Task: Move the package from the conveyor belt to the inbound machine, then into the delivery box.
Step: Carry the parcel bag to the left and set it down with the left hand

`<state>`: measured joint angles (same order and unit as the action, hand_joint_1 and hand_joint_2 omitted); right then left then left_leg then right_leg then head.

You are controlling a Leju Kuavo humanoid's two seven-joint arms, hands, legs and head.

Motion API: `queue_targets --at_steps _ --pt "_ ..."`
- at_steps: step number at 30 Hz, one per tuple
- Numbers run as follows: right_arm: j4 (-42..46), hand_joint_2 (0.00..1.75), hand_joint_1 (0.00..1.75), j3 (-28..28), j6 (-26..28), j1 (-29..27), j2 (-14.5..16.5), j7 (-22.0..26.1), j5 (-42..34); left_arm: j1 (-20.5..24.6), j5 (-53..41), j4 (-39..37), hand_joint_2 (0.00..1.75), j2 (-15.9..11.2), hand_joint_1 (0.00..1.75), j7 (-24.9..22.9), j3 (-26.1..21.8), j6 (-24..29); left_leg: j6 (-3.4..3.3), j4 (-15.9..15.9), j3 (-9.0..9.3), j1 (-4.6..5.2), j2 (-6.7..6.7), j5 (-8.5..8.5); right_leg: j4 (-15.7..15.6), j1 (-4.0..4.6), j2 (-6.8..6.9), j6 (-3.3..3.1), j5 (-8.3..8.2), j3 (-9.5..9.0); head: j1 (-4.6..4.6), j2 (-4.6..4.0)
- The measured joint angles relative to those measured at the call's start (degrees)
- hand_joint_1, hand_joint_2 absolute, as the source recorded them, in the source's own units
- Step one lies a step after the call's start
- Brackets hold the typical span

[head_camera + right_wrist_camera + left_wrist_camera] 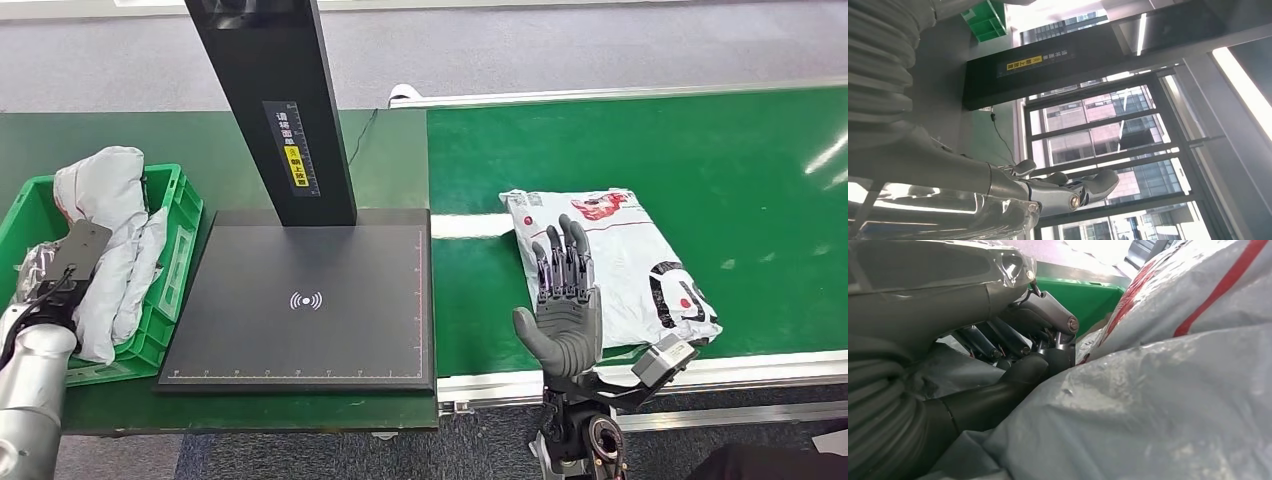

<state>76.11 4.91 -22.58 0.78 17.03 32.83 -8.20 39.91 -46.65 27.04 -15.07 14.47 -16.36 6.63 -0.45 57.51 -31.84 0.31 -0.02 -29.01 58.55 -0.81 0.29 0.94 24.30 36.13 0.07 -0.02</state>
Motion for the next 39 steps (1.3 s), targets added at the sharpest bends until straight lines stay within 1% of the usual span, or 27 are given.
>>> queue_targets --at_steps 13,17,20,23,26,29,30,32,34,39 --pt "0.0 1.75 0.0 0.21 0.0 0.22 0.2 0.0 -0.13 -0.29 -0.02 0.17 1.75 0.31 1.74 0.01 -0.03 -0.1 0.0 0.0 0.0 0.01 0.01 0.0 0.0 -0.01 0.0 0.0 0.0 0.0 0.0 0.01" --pt "-0.02 1.75 0.0 0.23 0.03 0.25 0.2 0.0 -0.06 -0.52 -0.21 0.63 1.75 0.35 0.0 0.25 -0.21 -0.27 0.0 0.0 0.0 0.01 0.01 0.0 0.0 -0.01 0.01 0.0 0.0 0.0 0.0 0.0" --pt "-0.15 1.75 0.0 0.26 0.16 0.3 0.2 0.0 0.05 -1.3 1.13 2.32 1.75 0.5 0.0 1.66 -0.96 0.1 0.0 0.0 0.0 0.0 0.03 0.0 0.0 -0.01 0.02 0.0 0.0 0.0 0.0 0.0" --pt "-0.34 1.75 0.0 0.28 0.33 0.3 0.21 0.0 0.07 -3.23 6.11 6.55 1.75 1.45 0.0 5.37 -2.88 2.28 0.0 0.0 -0.01 0.0 -0.02 0.0 0.0 -0.01 0.0 0.0 0.0 0.03 0.01 0.0" --pt "-0.55 1.75 0.0 0.28 0.53 0.29 0.24 -0.02 0.05 -6.62 15.81 15.05 1.75 3.72 0.0 10.51 -5.39 4.81 0.0 0.0 -0.02 0.01 -0.07 -0.01 0.0 -0.01 -0.05 0.0 0.0 0.06 0.01 0.0" --pt "-0.81 1.75 0.0 0.26 1.26 0.24 0.28 -0.01 -0.25 -11.54 27.88 27.22 1.75 6.77 0.0 16.01 -6.48 7.02 0.01 0.0 -0.04 0.01 -0.12 -0.04 -0.01 -0.01 -0.12 0.0 0.0 0.11 0.0 0.0" --pt "-0.9 1.75 0.0 0.25 1.51 0.23 0.28 -0.01 -0.38 -13.24 30.95 31.45 1.75 7.77 0.0 17.16 -6.48 7.94 0.01 0.0 -0.05 0.01 -0.12 -0.05 -0.01 -0.01 -0.12 0.01 0.01 0.12 -0.01 0.01" --pt "-1.05 1.75 0.0 0.22 1.84 0.22 0.28 0.01 -0.56 -16.0 34.0 38.5 1.75 9.27 0.0 17.64 -6.21 9.48 0.02 0.0 -0.08 0.01 -0.1 -0.06 -0.03 0.0 -0.11 0.01 0.02 0.13 0.01 0.02" --pt "-1.14 1.75 0.0 0.2 2.05 0.22 0.28 0.02 -0.64 -17.77 34.92 43.19 1.75 10.14 0.0 17.51 -5.93 10.35 0.03 0.0 -0.09 0.01 -0.08 -0.07 -0.04 0.0 -0.09 0.01 0.03 0.13 0.01 0.01" --pt "-1.19 1.75 0.0 0.17 2.12 0.22 0.28 0.02 -0.66 -19.42 36.19 48.52 1.75 11.06 0.0 17.93 -5.57 11.16 0.04 0.0 -0.06 -0.01 -0.08 -0.04 -0.02 0.02 -0.1 -0.03 0.0 0.12 0.0 0.01"
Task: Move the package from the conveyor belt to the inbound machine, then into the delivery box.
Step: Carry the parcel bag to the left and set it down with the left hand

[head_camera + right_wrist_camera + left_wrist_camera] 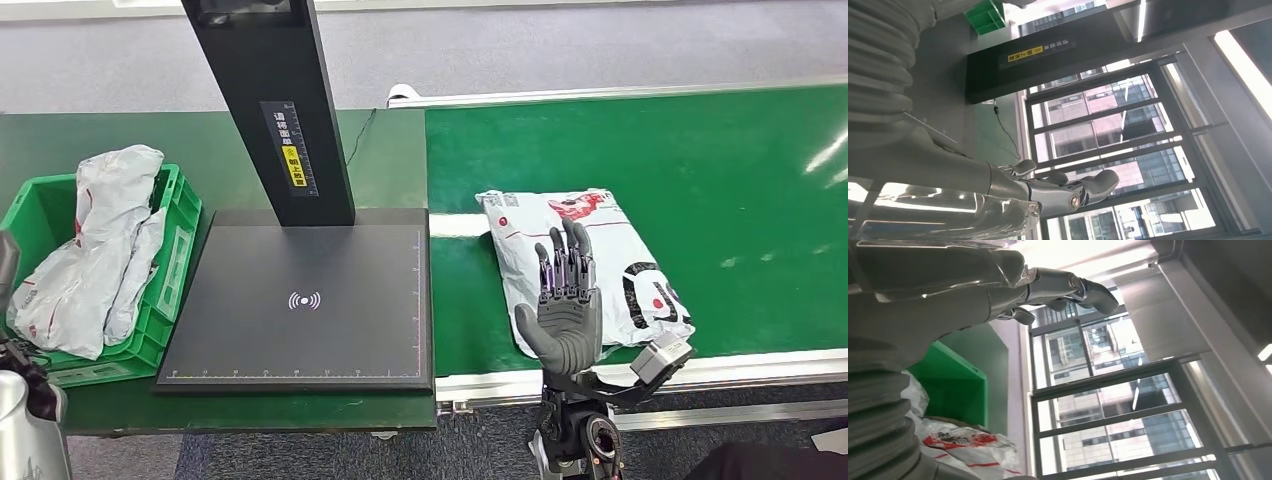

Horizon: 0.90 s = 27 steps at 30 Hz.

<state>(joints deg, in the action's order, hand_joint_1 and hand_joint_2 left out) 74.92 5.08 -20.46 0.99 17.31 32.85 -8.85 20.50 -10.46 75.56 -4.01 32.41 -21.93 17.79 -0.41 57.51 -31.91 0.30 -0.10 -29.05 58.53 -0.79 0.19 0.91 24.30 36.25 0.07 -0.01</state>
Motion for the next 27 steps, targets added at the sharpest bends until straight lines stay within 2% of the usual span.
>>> queue_targets --at_steps 12,15,17,19,21,23,27 --pt "-0.88 1.75 0.0 -0.13 0.23 -0.07 -0.14 0.45 -0.95 -3.28 6.45 8.87 1.75 0.77 0.0 4.69 2.89 6.28 0.0 0.0 -0.01 -0.04 0.0 0.01 0.02 0.03 0.0 -0.02 -0.02 0.01 0.0 -0.01" --pt "-1.18 1.75 0.0 -0.26 0.8 -0.18 -0.19 0.84 -0.73 -6.16 6.66 12.22 1.75 1.22 0.0 6.73 3.97 7.04 0.01 0.0 0.01 -0.03 -0.03 -0.01 0.0 0.02 -0.02 -0.02 -0.01 0.02 0.0 0.01" --pt "-1.24 1.75 0.0 -0.49 2.66 -0.45 -0.18 1.58 0.91 -9.4 4.68 14.91 1.75 2.09 0.0 7.14 6.38 7.14 0.01 0.0 0.02 -0.01 -0.02 -0.03 -0.01 0.01 -0.01 0.01 0.02 0.01 0.0 -0.01" --pt "-1.23 0.87 0.0 -1.11 5.68 -0.82 -0.11 2.34 4.19 -12.96 1.22 16.63 1.75 3.3 0.0 6.85 10.45 6.86 0.0 0.0 0.01 0.02 -0.01 -0.05 -0.03 -0.01 0.0 0.03 0.04 0.01 0.0 -0.01" --pt "-1.21 0.87 0.0 -2.11 7.95 -1.26 0.07 2.86 7.39 -16.36 -1.87 17.26 1.75 4.8 0.0 6.3 15.52 6.15 -0.03 0.0 0.01 0.05 -0.01 -0.08 -0.04 -0.05 -0.01 0.04 0.04 0.0 0.0 0.01" --pt "-1.19 1.75 0.0 -3.28 8.92 -1.84 0.39 3.4 9.56 -19.66 -3.18 17.31 1.75 6.46 0.0 5.89 21.09 4.33 -0.07 0.0 0.01 0.07 -0.02 -0.12 -0.04 -0.07 -0.02 0.04 0.04 0.0 0.01 0.0" --pt "-0.84 1.75 0.0 -5.41 10.96 -3.08 0.92 3.49 14.26 -25.1 -3.29 17.27 1.75 8.97 0.0 5.38 30.43 -2.77 -0.08 0.0 -0.01 0.07 -0.01 -0.16 -0.05 -0.07 -0.02 0.05 0.05 0.01 0.01 -0.01"
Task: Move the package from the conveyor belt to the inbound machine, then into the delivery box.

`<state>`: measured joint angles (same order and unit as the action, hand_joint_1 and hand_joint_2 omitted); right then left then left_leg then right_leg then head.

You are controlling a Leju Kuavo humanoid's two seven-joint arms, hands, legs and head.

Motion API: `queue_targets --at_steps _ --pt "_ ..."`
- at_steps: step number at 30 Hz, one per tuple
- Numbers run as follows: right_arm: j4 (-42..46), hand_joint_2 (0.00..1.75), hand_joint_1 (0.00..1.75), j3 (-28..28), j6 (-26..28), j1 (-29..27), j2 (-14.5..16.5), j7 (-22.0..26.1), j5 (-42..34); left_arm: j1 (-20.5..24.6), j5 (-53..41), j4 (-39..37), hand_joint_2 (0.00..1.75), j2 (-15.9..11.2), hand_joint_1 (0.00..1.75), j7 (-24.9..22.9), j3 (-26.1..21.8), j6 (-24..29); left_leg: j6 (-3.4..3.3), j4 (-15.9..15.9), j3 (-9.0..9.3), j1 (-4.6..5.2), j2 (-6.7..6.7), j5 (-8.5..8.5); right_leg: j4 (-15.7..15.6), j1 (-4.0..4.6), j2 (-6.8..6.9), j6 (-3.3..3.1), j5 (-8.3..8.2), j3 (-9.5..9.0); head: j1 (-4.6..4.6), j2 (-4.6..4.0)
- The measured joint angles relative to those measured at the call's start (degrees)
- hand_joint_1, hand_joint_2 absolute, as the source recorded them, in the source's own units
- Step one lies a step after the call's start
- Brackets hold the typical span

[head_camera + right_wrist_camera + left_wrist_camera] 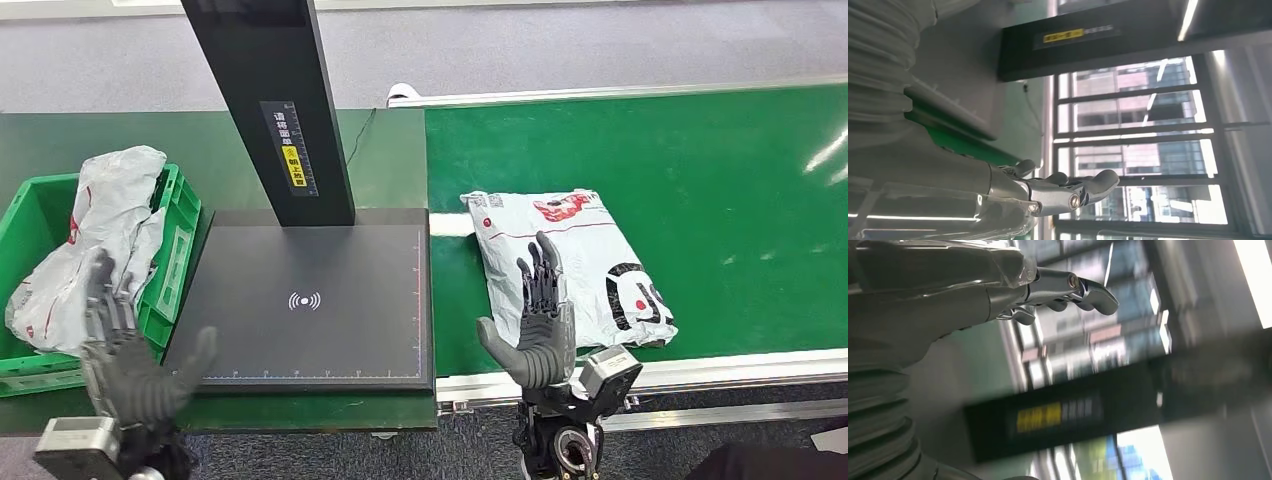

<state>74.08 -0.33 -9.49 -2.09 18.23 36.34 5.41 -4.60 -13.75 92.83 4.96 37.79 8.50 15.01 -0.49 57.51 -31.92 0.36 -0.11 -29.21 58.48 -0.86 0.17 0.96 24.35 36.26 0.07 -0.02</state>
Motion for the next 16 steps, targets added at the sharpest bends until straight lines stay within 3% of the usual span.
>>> queue_targets --at_steps 3,8,16 --pt "0.91 1.75 0.0 -1.59 1.84 -0.94 0.23 -1.37 3.92 -2.26 0.69 -0.54 1.75 2.19 0.0 -0.71 3.42 -4.61 0.01 0.0 -0.01 -0.01 0.0 -0.02 0.0 0.01 0.0 0.0 0.01 0.01 -0.01 0.0" --pt "1.61 1.75 0.0 -3.94 2.49 -1.91 0.37 -2.45 5.29 -4.1 4.25 -2.31 1.75 5.79 0.0 -0.5 5.01 -10.63 0.02 -0.01 -0.02 -0.02 0.0 -0.02 0.0 0.02 0.0 0.0 0.01 0.0 -0.01 -0.01" --pt "1.45 1.75 0.0 -6.47 3.64 -2.29 0.06 -2.43 5.21 -5.81 2.02 -4.15 1.75 8.45 0.0 -2.49 5.65 -11.44 0.02 -0.01 0.0 -0.02 0.0 -0.02 0.01 0.01 0.0 0.01 0.01 -0.02 -0.01 -0.01"
